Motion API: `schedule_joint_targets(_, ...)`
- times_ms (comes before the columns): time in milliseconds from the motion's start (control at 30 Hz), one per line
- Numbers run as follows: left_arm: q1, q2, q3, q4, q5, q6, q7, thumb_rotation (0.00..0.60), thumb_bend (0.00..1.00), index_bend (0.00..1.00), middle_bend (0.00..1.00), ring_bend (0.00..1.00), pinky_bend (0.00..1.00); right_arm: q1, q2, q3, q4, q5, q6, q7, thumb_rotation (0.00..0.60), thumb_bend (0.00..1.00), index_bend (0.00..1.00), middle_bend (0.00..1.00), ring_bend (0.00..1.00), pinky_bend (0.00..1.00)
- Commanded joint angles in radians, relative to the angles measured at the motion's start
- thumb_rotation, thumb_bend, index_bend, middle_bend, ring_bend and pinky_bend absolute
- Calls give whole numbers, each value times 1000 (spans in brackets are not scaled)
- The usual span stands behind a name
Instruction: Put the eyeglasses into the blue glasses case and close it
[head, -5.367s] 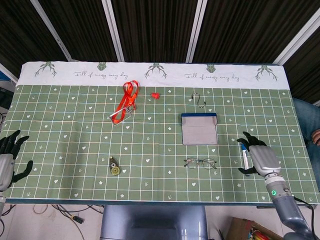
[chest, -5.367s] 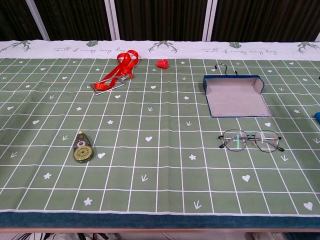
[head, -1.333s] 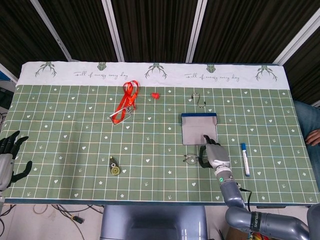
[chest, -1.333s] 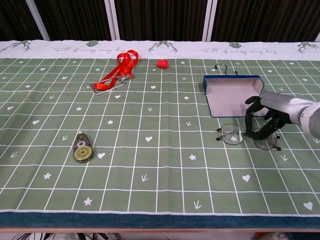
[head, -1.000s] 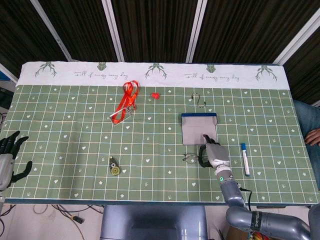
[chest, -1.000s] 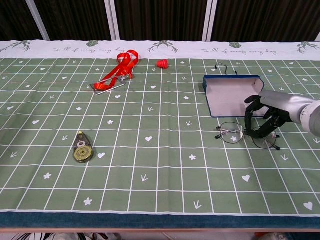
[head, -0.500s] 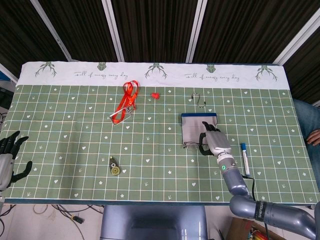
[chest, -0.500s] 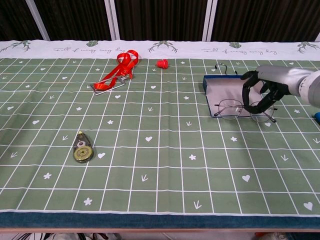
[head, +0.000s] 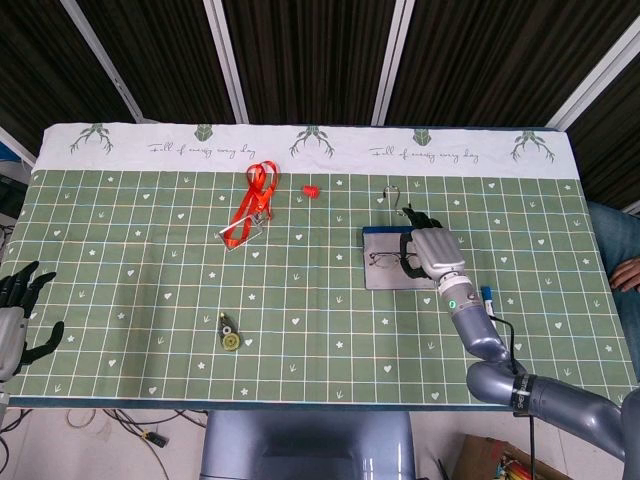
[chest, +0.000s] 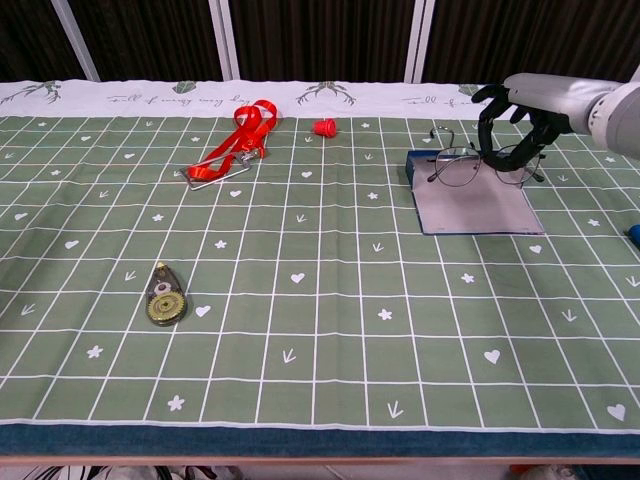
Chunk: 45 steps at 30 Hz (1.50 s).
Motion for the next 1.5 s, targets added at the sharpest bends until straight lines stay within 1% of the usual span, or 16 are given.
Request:
schedule_joint_targets(33, 0, 1, -1, -2, -3, -2, 2, 600, 398, 137, 0, 0, 0, 24, -19, 4, 63, -18, -49, 40, 600, 517, 680, 23, 76, 160)
schedule_joint_targets(333, 2, 1, -2, -3, -5, 3, 1, 600, 398, 136, 0, 0, 0, 72, -85, -10, 236, -41, -153, 95, 600, 517, 680, 22, 76, 160)
schedule_joint_targets(633, 3, 2, -3, -3, -9, 1, 2, 600, 398, 137, 0, 0, 0, 88, -136, -16, 360, -71, -192, 151, 600, 517, 680, 22, 76, 160)
schedule_joint_targets(1000, 3, 1, -3, -3, -9, 2, 2, 600, 398, 137, 0, 0, 0, 107, -173, -11, 441, -106, -214, 200, 600, 517, 680, 22, 76, 159)
schedule_joint_targets(1267, 3, 2, -3, -3, -8, 2, 0, 600, 398, 137, 0, 0, 0, 124, -197, 3, 489, -99, -251, 229, 600, 517, 680, 22, 76, 160)
schedule_joint_targets(1500, 3, 3, -2, -2, -6, 2, -1, 600, 398, 137, 0, 0, 0, 135, -219, 5, 524, -110, -259, 237, 600, 517, 680, 22, 76, 160)
